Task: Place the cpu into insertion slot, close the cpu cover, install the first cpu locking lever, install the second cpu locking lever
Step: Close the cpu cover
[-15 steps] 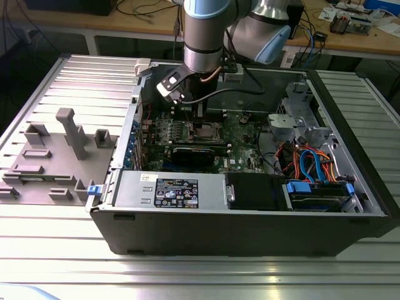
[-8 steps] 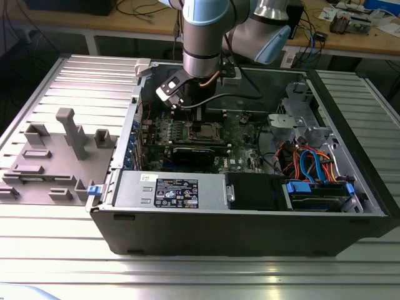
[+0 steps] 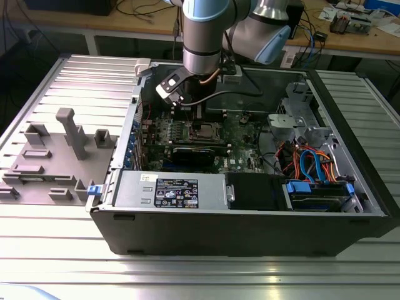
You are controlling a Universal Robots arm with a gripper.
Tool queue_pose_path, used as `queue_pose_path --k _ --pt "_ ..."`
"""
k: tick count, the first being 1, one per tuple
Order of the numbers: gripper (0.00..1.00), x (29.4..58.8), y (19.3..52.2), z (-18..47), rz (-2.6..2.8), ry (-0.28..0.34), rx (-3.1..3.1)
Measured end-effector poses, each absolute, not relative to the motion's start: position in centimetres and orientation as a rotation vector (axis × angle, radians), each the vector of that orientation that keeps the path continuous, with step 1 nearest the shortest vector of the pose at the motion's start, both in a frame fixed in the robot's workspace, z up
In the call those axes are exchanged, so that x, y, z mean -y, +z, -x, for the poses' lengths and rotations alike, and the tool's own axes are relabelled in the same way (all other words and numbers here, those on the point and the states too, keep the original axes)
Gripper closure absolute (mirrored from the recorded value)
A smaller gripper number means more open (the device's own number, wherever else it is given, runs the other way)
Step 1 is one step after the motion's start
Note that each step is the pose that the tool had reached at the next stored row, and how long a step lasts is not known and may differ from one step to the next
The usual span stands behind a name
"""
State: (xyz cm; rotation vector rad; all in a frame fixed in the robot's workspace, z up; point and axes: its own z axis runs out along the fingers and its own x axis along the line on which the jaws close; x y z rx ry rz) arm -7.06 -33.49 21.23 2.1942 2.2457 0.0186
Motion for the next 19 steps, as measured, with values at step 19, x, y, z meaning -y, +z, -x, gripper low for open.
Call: queue_pose_path --k 19 --pt "0.89 33.5 21.4 5.8 -2.194 0.018 -2.246"
